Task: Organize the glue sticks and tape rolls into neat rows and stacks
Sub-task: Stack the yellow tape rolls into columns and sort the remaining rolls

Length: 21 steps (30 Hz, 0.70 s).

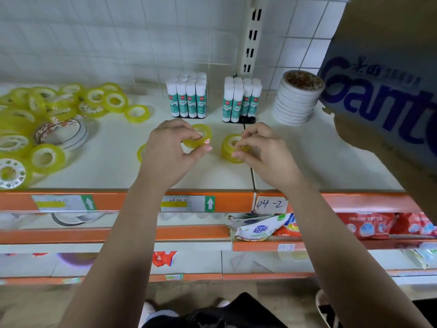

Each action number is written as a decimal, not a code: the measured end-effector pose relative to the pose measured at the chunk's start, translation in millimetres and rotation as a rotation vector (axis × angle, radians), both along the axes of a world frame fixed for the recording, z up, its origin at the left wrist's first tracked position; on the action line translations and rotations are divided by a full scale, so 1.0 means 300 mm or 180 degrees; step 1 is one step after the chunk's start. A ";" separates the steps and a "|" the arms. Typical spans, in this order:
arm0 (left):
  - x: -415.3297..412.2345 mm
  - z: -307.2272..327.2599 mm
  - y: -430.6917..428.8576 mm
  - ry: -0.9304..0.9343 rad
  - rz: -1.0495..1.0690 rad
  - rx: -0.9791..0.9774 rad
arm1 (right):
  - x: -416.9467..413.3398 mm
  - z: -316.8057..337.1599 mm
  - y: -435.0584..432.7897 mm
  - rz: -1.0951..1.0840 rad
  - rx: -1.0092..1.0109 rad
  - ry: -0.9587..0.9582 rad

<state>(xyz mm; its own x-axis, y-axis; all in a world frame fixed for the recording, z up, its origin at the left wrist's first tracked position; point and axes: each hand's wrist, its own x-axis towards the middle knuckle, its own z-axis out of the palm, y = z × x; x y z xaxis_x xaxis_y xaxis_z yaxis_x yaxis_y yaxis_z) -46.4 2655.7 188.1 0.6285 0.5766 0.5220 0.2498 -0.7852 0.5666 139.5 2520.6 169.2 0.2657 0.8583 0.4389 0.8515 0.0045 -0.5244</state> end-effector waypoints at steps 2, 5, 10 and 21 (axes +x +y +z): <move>-0.005 -0.002 0.003 -0.0003 0.0035 -0.0011 | 0.001 -0.007 0.001 0.0009 -0.0073 0.0007; -0.011 -0.003 0.001 -0.0016 0.0078 -0.0030 | 0.002 -0.014 0.002 -0.0010 -0.0105 0.0040; -0.016 -0.002 -0.001 -0.0032 0.0133 -0.0032 | -0.006 -0.008 -0.003 -0.0037 -0.0075 0.0175; -0.023 -0.004 -0.009 -0.0040 0.0125 -0.0051 | -0.004 -0.005 -0.005 -0.0063 -0.0171 0.0401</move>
<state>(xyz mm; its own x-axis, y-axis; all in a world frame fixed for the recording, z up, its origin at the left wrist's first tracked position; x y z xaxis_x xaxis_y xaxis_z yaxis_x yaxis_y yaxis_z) -53.5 2653.0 186.9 0.5985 0.6092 0.5203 0.2731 -0.7657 0.5824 138.2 2519.0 167.8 0.3328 0.8738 0.3546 0.7786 -0.0425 -0.6261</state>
